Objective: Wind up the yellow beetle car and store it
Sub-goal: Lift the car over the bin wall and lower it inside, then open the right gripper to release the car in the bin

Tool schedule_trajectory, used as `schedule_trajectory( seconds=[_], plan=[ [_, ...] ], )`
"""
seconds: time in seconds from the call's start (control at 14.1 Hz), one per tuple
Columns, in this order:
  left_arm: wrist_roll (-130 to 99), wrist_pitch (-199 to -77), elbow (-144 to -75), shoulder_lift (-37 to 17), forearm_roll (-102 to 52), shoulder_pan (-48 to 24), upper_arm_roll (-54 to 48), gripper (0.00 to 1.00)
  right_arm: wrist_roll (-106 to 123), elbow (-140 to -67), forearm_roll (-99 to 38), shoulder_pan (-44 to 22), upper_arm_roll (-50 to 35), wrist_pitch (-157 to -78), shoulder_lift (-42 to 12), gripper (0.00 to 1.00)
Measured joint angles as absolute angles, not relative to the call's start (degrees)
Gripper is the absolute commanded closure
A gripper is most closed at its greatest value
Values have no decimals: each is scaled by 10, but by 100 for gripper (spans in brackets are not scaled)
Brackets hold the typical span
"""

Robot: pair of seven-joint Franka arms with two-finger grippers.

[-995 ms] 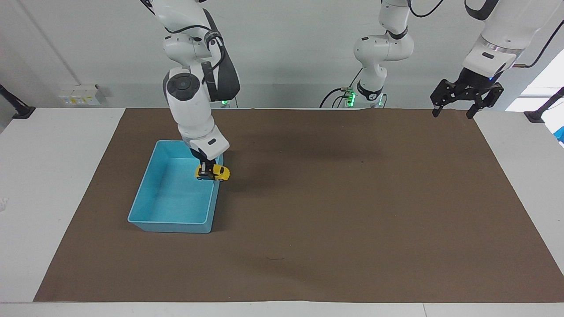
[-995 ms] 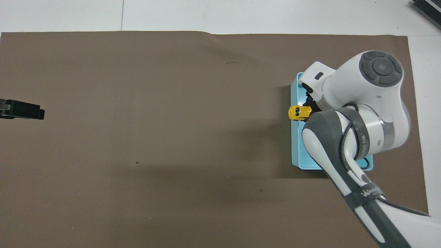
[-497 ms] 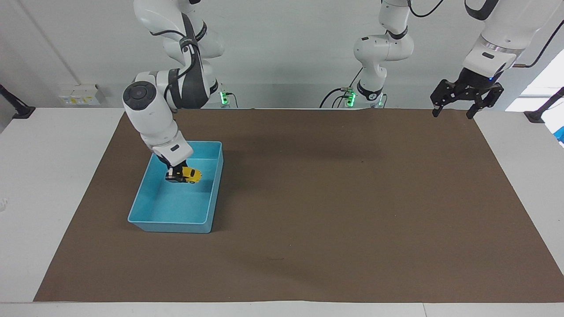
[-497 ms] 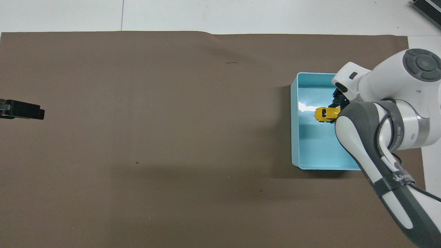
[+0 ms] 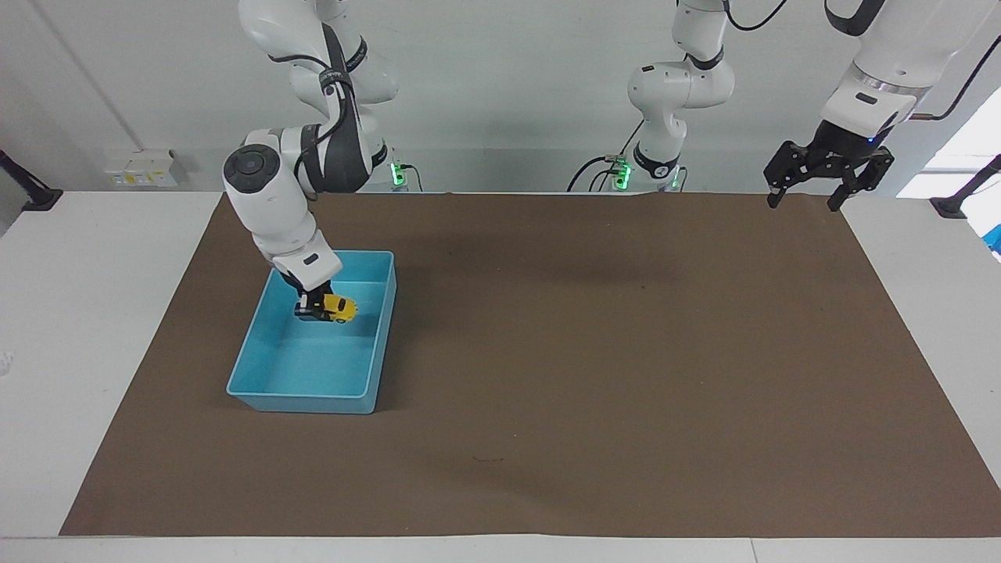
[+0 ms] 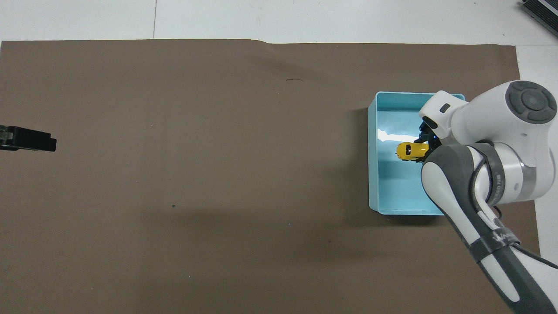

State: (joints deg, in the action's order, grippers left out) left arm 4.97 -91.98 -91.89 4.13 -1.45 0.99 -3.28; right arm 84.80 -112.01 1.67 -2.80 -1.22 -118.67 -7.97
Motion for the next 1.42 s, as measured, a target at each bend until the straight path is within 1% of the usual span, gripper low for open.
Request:
schedule_trajectory(
  seconds=[0.36,0.5,0.78,1.14,1.21,1.28,1.35,1.42],
  plan=[
    [50,-920,-919,41,-15,10,-33,0,848,-1186,17,-21,-11,-1267,-80,100],
    [50,-920,-919,41,-15,10,-33,0,850,-1203,17,-16,-10,-1288,-82,100],
    [50,-920,-919,41,-15,10,-33,0,857,-1222,17,-11,-10,-1317,-93,100],
    [50,-920,-919,41,-15,10,-33,0,872,-1228,17,-8,-10,-1332,-104,100],
    [50,-920,-919,41,-15,10,-33,0,872,-1229,17,-8,-10,-1333,-104,75],
    [50,-920,-919,41,-15,10,-33,0,873,-1229,17,-8,-10,-1333,-104,29],
    [50,-920,-919,41,-15,10,-33,0,873,-1229,17,-8,-10,-1333,-104,0],
    [50,-920,-919,41,-15,10,-33,0,873,-1229,17,-8,-10,-1333,-104,0]
  ],
)
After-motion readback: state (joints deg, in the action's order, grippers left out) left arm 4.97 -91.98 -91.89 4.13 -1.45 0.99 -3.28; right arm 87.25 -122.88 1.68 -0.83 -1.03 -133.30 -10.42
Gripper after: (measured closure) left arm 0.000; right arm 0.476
